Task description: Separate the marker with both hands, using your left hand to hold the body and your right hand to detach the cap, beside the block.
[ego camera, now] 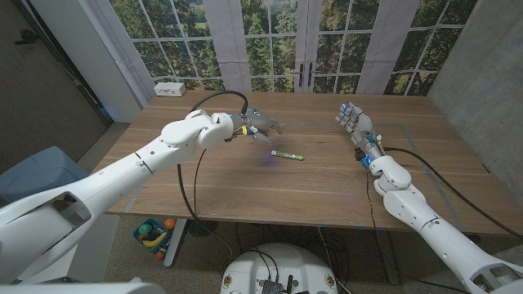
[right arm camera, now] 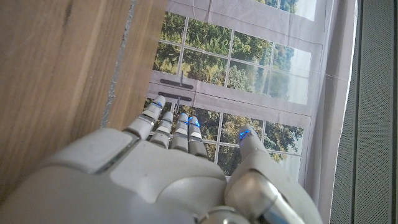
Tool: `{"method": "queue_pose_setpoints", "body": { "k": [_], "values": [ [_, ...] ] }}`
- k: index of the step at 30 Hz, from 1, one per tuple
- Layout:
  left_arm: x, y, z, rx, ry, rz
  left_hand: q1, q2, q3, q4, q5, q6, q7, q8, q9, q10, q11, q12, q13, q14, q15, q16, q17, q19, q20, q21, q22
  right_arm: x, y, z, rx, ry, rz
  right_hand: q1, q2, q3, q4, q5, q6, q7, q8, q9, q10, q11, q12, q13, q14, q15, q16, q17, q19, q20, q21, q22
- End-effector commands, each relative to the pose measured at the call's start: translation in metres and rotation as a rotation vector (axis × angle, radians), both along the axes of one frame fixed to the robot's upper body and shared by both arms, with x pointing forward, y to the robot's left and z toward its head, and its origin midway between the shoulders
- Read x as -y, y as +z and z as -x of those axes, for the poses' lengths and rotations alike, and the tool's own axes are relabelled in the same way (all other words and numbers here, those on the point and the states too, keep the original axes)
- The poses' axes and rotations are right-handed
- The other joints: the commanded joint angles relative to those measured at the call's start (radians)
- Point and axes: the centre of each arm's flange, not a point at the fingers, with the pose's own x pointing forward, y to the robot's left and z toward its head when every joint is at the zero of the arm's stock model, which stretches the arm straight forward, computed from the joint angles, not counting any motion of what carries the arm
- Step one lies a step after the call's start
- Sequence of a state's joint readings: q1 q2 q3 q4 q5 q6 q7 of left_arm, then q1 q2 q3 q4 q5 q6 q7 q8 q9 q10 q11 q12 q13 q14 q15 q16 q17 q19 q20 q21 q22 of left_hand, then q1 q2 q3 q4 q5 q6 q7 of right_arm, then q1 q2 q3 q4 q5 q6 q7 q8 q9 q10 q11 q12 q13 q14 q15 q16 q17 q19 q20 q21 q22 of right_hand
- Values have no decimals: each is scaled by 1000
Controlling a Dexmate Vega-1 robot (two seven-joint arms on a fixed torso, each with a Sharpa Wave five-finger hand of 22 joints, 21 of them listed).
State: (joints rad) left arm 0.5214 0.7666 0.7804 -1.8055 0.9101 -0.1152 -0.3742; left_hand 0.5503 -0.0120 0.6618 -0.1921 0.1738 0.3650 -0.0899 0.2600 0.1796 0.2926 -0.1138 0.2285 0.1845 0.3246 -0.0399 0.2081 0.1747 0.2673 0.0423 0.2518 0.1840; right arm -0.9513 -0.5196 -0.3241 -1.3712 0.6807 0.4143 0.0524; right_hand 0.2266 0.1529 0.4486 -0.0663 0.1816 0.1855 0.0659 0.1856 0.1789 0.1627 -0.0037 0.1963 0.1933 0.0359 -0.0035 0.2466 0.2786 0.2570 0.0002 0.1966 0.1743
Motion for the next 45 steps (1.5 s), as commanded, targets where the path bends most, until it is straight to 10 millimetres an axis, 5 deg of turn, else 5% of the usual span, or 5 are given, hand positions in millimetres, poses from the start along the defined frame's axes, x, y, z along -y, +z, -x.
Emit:
{"method": "queue_pose_setpoints", "body": {
  "k": [1,11,18,34,45],
  "values": [
    [8,-6,-4,16,-37,6,60,-15,-12,-1,3,57,9,24,9,49,-9,7,6,15,-88,0,4,10,-1,-1,5,2,-1,-1,2,3,-10,5,4,3,-3,4,13,1,9,4,7,0,5,5,7,-1,1,2,3,4,7,2],
    [11,-11,-7,42,-41,1,175,-41,-46,4,5,167,-1,74,20,177,-65,26,15,11,-107,-8,7,5,-9,-13,6,3,-3,-2,-1,7,-19,4,4,1,-4,4,17,0,10,4,7,-1,5,5,11,2,3,2,6,7,8,2],
    [12,-14,-12,29,-32,-10,208,-37,-64,12,7,142,-3,64,20,172,-65,10,17,-48,-75,-23,7,-25,3,-27,7,4,-4,-3,-6,7,-25,3,3,0,-4,3,20,-1,11,4,10,1,5,5,15,3,4,2,9,8,9,2],
    [17,-21,-21,-14,-42,5,250,-17,-104,16,8,162,12,62,21,241,-38,10,13,64,-96,13,5,23,-4,-12,7,6,-4,-5,-3,4,-20,1,3,-2,-5,3,24,-5,11,4,12,0,5,5,17,6,5,1,13,11,9,3],
    [22,-26,-22,5,-51,2,273,-16,-124,16,8,181,-1,61,21,276,-68,10,12,40,-91,-9,4,-2,4,-25,8,8,-6,-6,-7,5,-26,-1,2,-3,-5,3,24,-6,10,4,11,-1,4,5,19,7,5,1,15,13,9,3]
  ]
}}
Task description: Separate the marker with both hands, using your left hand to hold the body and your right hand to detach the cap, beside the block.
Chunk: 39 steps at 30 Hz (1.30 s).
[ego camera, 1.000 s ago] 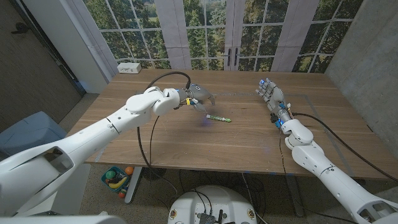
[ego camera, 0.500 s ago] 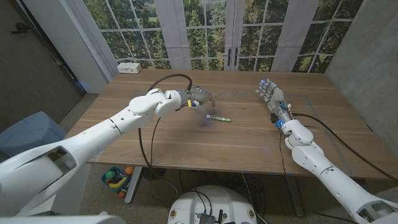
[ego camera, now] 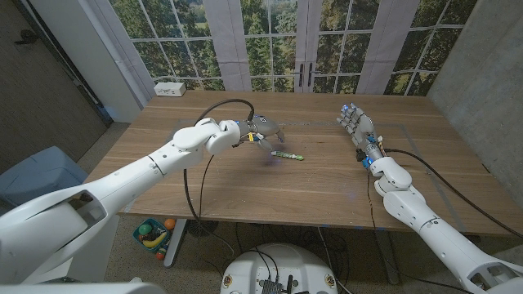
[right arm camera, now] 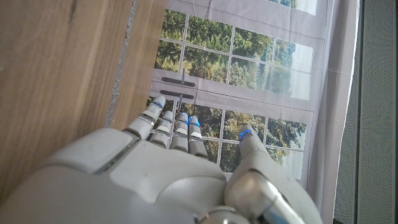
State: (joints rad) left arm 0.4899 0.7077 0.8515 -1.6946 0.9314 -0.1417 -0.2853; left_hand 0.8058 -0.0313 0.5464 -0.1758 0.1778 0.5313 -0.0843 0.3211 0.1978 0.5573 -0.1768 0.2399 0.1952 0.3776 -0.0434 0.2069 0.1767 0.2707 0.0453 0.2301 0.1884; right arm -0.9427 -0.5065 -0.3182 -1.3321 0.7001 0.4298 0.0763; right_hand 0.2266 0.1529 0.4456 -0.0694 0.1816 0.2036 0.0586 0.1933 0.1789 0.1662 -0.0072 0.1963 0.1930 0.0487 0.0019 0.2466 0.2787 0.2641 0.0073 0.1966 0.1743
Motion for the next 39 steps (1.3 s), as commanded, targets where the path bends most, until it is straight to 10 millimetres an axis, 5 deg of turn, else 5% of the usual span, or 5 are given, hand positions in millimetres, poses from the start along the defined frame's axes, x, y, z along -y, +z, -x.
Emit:
{"method": "queue_pose_setpoints", "body": {
  "k": [1,39],
  "values": [
    [5,-6,-2,8,-10,-1,18,3,-9,0,4,17,-7,0,3,15,-7,-1,2,-14,-89,-8,2,-6,1,-3,3,2,-2,-1,0,1,-3,-1,2,0,-2,3,6,1,2,4,8,2,4,5,6,1,5,1,8,6,9,3],
    [15,-21,-15,-6,9,-51,37,35,-32,11,6,65,-2,8,5,69,-16,1,9,-12,-91,-8,2,-3,1,-3,4,7,-2,-8,-7,13,-8,-5,3,-2,-3,3,6,-3,1,4,11,5,4,6,8,2,6,1,9,8,8,3]
  ]
}}
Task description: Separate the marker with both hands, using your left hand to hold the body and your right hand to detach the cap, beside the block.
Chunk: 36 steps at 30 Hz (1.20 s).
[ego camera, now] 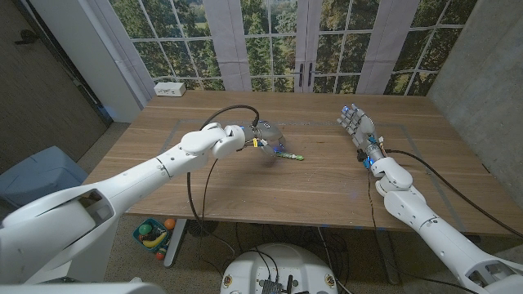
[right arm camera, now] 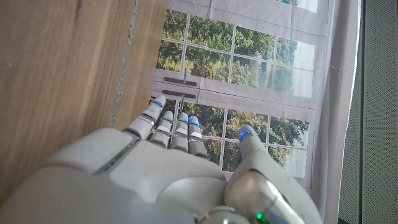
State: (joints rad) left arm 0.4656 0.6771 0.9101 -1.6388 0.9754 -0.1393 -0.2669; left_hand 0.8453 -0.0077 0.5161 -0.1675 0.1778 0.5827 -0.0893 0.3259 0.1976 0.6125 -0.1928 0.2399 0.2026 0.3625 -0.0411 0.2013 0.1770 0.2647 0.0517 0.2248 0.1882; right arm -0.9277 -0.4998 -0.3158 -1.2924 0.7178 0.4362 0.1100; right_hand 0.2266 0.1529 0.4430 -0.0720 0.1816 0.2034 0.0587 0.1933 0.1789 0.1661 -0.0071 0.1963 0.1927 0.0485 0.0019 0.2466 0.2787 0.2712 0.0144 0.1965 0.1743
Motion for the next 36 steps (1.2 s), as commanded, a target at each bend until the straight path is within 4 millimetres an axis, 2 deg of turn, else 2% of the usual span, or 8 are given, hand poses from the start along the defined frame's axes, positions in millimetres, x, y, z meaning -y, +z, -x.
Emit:
{"method": "queue_pose_setpoints", "body": {
  "k": [1,19,25,31,36],
  "values": [
    [4,-4,-4,-5,1,-8,-3,11,-4,3,5,17,2,4,5,14,0,0,2,3,-94,-3,1,4,-5,2,4,2,0,-3,0,3,-3,-5,3,0,-1,3,6,-3,1,4,11,4,4,6,8,2,6,1,2,1,8,3],
    [4,-14,-10,4,-8,-7,4,23,-11,0,6,36,-2,6,5,33,1,1,4,16,-109,0,1,15,-8,6,4,2,2,-8,-3,5,-3,-5,3,0,-3,3,7,-4,1,4,10,2,3,6,8,2,6,0,2,2,8,3],
    [5,-18,-12,13,-8,-14,11,29,-12,-3,7,45,-5,8,5,44,-8,3,5,24,-117,2,0,21,-9,8,4,2,1,-7,-2,-1,-4,-5,2,0,-4,3,7,-6,1,4,12,2,4,6,9,3,6,0,2,2,7,3],
    [3,-23,-14,35,-14,-14,33,36,-15,-10,8,69,-9,12,6,71,-15,7,7,43,-132,5,-1,36,-19,12,4,2,0,-7,-2,-1,-6,-5,2,-1,-4,3,8,-8,1,4,16,4,5,6,10,3,6,0,3,3,7,3],
    [2,-26,-15,50,-15,-10,57,51,-17,-10,9,82,-2,12,6,90,-13,11,14,63,-143,7,0,49,-20,16,4,2,1,-7,-2,-4,-5,-6,2,-1,-4,3,9,-8,1,4,17,3,5,6,10,4,6,0,3,3,7,3]
  ]
}}
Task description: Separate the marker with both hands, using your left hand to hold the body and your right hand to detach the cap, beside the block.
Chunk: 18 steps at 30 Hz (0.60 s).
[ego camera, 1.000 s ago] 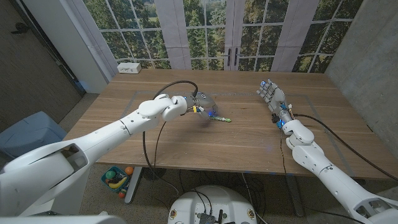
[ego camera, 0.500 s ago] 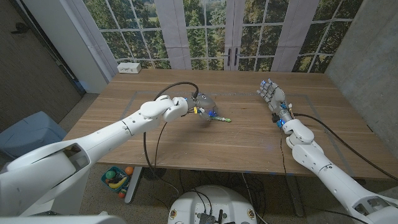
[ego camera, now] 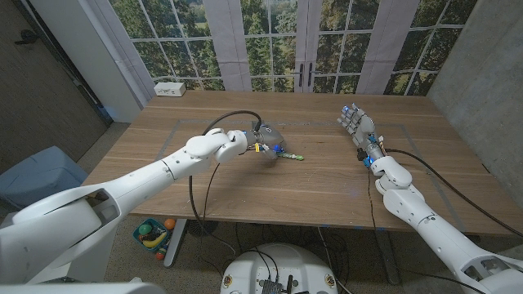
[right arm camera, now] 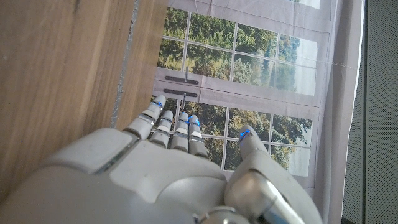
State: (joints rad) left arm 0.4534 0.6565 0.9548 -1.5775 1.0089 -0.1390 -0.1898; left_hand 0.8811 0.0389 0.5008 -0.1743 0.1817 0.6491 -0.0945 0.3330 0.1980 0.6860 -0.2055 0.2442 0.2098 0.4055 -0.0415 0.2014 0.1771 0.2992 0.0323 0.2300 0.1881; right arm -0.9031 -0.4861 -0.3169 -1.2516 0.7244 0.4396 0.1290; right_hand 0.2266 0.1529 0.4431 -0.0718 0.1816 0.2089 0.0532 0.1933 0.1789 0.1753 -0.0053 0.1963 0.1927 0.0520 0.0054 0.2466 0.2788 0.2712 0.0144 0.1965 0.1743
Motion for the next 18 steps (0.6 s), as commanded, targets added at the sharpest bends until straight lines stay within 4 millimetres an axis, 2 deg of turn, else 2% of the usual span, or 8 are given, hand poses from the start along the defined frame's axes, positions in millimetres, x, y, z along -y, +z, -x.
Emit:
{"method": "queue_pose_setpoints", "body": {
  "k": [1,4,8,10,13,18],
  "values": [
    [-2,-12,-5,28,1,-2,25,5,-4,-4,5,25,-1,7,6,30,0,11,9,23,-148,7,0,19,-4,12,4,-1,-1,0,1,-5,-1,-6,2,-1,-4,3,4,-4,2,4,7,1,5,6,7,1,6,0,3,4,7,3],
    [-3,-14,-6,19,8,-3,38,11,-10,-4,6,50,0,13,7,60,-3,22,15,36,-154,8,0,21,-7,12,4,0,0,-1,-1,-6,-1,-6,2,-2,-5,3,5,-4,2,4,7,1,5,6,7,1,6,0,3,4,7,3],
    [-3,-17,-10,4,21,-9,63,26,-20,-3,7,108,2,30,8,141,-3,49,27,66,-160,15,3,32,-10,14,4,0,1,-1,1,-11,6,-7,2,-2,-5,3,5,-4,2,4,7,1,4,6,7,1,6,0,4,4,7,3],
    [-3,-17,-11,-2,26,-9,78,37,-23,-4,9,139,11,39,9,182,-4,62,32,87,-163,22,5,37,-13,15,3,1,1,-1,0,-13,5,-7,2,-2,-5,3,5,-4,2,4,7,2,4,6,8,1,6,0,4,4,7,3],
    [-3,-18,-12,-3,29,-5,129,62,-23,-11,13,179,17,48,10,274,-15,90,42,127,-174,34,8,53,-17,18,2,1,2,-1,2,-16,10,-8,2,-2,-5,3,5,-5,1,4,7,1,4,6,9,2,7,0,4,4,7,3],
    [-3,-17,-13,25,22,16,222,88,-21,-16,19,233,20,66,18,349,-16,112,65,167,-185,45,13,70,-25,22,1,2,3,-2,2,-17,12,-8,2,-3,-5,3,5,-4,1,4,7,0,4,6,9,0,7,0,4,5,7,3]
  ]
}}
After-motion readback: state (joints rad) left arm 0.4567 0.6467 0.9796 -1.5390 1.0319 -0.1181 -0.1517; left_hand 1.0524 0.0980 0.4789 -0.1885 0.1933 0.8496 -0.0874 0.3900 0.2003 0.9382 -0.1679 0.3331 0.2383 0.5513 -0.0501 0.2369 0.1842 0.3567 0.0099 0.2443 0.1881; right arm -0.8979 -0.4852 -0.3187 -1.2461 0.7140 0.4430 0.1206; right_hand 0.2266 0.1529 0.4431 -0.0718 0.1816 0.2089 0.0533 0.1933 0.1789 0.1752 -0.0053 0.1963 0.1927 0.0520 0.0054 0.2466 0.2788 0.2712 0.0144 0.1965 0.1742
